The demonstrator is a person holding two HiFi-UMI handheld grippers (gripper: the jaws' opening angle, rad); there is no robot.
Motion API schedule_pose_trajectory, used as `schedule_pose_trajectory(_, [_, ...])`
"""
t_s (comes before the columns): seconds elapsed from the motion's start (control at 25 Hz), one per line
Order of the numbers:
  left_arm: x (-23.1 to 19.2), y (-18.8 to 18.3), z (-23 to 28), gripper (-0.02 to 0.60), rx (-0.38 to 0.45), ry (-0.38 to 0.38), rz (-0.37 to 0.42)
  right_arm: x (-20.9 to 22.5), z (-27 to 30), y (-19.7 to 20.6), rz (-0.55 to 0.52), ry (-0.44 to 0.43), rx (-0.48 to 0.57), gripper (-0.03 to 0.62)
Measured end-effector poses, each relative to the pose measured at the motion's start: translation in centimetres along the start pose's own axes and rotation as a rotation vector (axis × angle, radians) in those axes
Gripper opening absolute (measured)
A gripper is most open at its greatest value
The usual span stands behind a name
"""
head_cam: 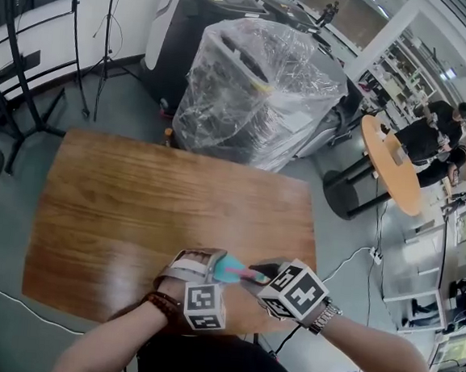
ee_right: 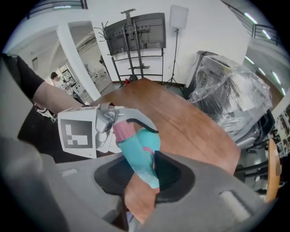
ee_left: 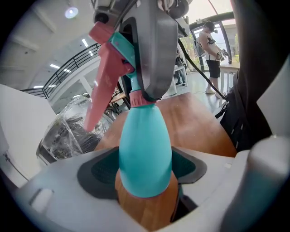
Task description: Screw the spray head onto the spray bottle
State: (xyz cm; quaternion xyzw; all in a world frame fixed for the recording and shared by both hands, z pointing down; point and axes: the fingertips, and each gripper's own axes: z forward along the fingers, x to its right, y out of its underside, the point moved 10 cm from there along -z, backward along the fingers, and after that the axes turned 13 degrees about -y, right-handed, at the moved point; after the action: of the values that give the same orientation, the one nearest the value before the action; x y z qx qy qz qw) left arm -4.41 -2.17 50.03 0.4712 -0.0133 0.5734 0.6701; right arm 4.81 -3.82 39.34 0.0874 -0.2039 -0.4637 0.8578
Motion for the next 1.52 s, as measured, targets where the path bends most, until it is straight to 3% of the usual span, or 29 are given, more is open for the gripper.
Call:
schedule_pose_trajectory(0.2, [0.0, -0.1, 0.3, 0.376, 0.024, 0.027, -0.081, -0.4, 0.1, -0.2, -0.101, 0.046, -0.017, 0.123])
schedule_pose_trajectory(0.28, [-0.3, 0.0, 0.5, 0.377, 0.026, 0.035, -0.120, -0.7, 0.1, -0.5, -0.139, 0.063, -0.010, 0.195])
schedule_pose_trajectory(0.48, [-1.5, 1.3, 1.6, 0.380, 0.010, 0.041, -0.271, -0.8, -1.6, -0.9, -0.202, 0.140, 0.053, 0.225])
schedule_pose_trajectory(0.76, [-3.9, 4.8, 3.9, 0.385, -0.015, -0.059, -0.517, 1.1, -3.9, 0.6, -0.120, 0.217, 0.156, 0.225])
schedule_pose_trajectory(1.0, [-5.1, 7.1, 5.5, 0.387, -0.029, -0.134, -0.649, 1.7, -4.1, 2.5, -0.013, 0.217, 0.269, 0.225])
schedule_pose_trajectory(1.2, [-5.7, 7.9, 6.6, 0.387, -0.017, -0.162, -0.690, 1.2, -3.0, 3.5, 0.002, 0.199, 0.314, 0.224])
schedule_pose_trajectory(1.52, [-5.6, 7.8, 7.0, 0.396, -0.028, -0.181, -0.652, 1.3, -2.4, 3.5, -0.016, 0.180, 0.357, 0.224])
